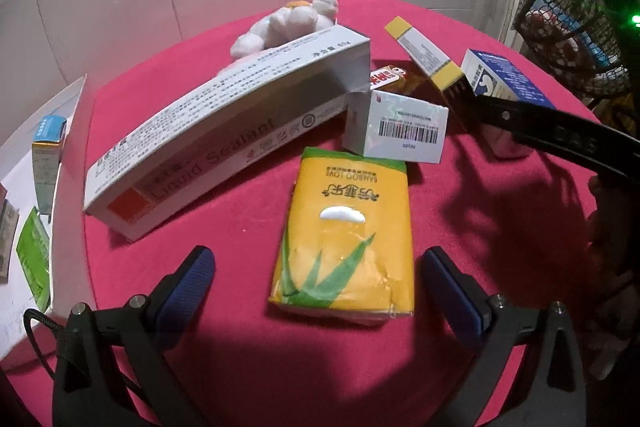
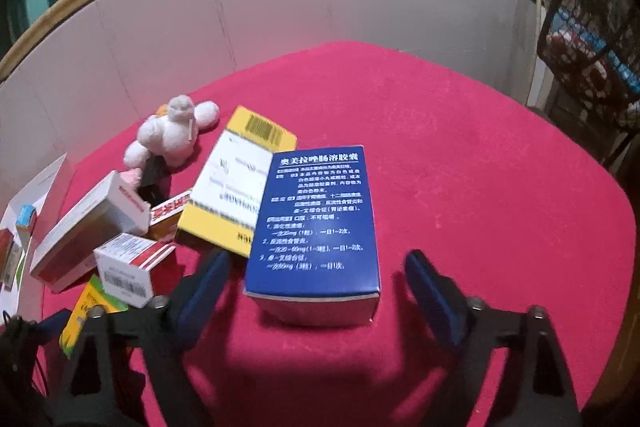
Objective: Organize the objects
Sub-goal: 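Grasp the yellow tissue pack with left gripper while right grasps blue medicine box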
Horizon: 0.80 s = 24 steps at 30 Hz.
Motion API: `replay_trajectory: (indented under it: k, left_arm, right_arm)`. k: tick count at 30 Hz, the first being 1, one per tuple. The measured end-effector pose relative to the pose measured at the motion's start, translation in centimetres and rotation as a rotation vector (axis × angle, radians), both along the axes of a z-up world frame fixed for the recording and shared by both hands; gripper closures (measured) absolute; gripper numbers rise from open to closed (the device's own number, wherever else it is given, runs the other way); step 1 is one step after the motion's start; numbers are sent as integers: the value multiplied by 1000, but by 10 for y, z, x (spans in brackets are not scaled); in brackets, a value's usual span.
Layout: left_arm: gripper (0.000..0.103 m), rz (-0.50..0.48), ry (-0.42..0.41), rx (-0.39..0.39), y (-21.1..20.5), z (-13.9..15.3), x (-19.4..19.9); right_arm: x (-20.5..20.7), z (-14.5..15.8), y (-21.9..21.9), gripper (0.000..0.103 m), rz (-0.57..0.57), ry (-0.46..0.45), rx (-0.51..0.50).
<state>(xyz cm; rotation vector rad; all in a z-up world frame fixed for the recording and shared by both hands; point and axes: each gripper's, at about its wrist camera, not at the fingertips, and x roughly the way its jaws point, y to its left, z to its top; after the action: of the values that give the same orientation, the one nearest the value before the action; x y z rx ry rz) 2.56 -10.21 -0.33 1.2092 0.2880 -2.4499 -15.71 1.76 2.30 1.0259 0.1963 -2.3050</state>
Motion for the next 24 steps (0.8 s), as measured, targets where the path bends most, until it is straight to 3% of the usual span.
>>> replay_trajectory:
  k: [5, 12, 18, 20, 24]
  left_arm:
    - [2, 4, 6, 3, -2, -1, 3]
    - [9, 9, 15, -8, 0, 1, 6]
    - [29, 5, 33, -23, 2, 5, 9]
    - [49, -4, 43, -30, 5, 7, 7]
    - [51, -4, 50, -50, 9, 9, 5]
  right_arm:
    - [-8, -4, 2, 44, -22, -42, 7]
    - [-9, -4, 7, 46, -29, -41, 11]
    - [-8, -4, 2, 47, -31, -40, 12]
    - [-6, -6, 3, 47, -33, -38, 12]
    - [-3, 0, 8, 48, -73, -13, -13]
